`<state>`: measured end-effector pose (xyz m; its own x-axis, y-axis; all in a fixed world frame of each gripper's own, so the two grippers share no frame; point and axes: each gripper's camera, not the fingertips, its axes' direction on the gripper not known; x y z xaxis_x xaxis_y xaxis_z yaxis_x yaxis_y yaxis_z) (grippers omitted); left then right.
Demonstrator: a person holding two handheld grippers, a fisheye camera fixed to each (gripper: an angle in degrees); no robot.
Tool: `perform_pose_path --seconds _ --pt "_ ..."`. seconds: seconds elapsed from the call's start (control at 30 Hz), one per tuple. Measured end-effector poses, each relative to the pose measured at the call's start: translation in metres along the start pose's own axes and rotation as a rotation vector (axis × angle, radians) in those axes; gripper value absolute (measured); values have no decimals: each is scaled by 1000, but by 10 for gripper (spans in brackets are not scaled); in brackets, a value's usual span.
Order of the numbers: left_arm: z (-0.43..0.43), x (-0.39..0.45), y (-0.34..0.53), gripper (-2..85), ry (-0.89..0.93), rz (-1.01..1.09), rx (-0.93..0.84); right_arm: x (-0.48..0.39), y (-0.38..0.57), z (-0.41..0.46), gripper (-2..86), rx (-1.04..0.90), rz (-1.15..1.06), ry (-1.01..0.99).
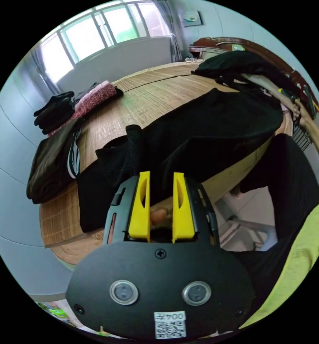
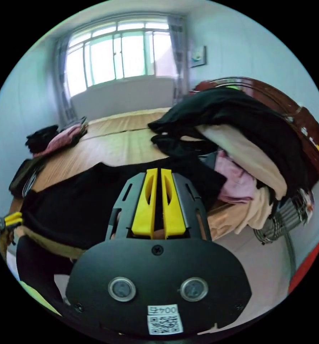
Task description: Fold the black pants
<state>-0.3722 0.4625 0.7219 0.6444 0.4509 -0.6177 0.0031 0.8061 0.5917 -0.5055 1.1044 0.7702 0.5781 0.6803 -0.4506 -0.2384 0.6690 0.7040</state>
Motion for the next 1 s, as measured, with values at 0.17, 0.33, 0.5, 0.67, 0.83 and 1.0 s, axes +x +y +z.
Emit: perform_pose_path --seconds 0.17,0.33,0.5,0.67,0.83,1.0 --pt "-31 -42 10 110 45 -115 92 -127 32 60 -4 -214 -215 -136" --pt "-10 -65 -32 120 -70 -161 31 -163 42 96 -7 -356 -230 -170" --pt "46 -77 -61 65 -121 -155 -156 -183 47 116 -7 -419 -262 -162" --pt "2 -137 -20 29 -45 -414 115 -194 51 123 -7 -406 -235 -160" --pt "-10 -226 118 35 145 -931 269 -178 54 131 -7 -399 -107 -255" --pt "34 -263 219 56 390 -1245 256 -173 59 135 -6 -398 -54 -300"
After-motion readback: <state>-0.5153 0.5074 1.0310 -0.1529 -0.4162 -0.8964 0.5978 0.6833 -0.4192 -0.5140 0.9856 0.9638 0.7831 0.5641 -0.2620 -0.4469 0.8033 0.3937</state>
